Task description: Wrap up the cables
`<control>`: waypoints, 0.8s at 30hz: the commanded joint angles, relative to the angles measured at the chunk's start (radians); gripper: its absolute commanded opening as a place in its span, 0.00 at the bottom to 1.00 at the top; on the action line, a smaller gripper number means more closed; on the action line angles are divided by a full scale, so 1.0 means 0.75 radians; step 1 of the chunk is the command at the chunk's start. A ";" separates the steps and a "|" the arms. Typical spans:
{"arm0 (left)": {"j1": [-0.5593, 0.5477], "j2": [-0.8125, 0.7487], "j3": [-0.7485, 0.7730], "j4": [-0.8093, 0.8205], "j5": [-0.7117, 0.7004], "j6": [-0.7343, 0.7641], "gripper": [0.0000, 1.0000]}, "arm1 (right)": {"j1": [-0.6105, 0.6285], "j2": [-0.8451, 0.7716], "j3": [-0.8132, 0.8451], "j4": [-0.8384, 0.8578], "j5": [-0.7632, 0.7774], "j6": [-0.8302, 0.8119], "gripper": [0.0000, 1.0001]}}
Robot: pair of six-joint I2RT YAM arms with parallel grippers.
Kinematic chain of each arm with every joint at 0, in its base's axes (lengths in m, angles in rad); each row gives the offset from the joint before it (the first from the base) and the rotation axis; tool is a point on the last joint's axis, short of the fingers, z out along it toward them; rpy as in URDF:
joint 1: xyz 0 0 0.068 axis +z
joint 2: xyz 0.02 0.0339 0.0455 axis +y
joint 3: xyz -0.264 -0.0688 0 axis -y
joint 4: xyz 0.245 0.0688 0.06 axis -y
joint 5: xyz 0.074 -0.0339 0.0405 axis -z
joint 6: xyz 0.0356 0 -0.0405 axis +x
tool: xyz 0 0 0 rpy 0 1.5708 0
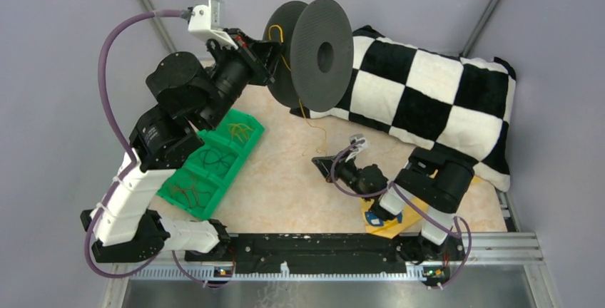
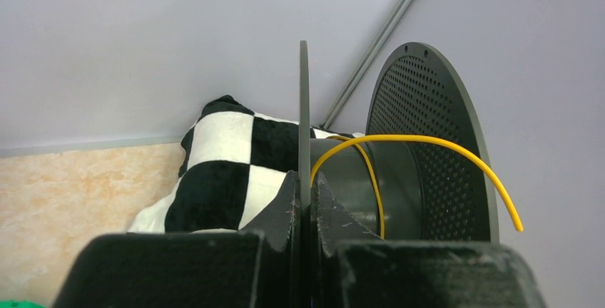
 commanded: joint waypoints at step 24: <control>-0.002 -0.239 0.129 -0.115 -0.140 0.207 0.00 | -0.841 -1.005 0.023 -1.416 -0.227 -0.042 0.00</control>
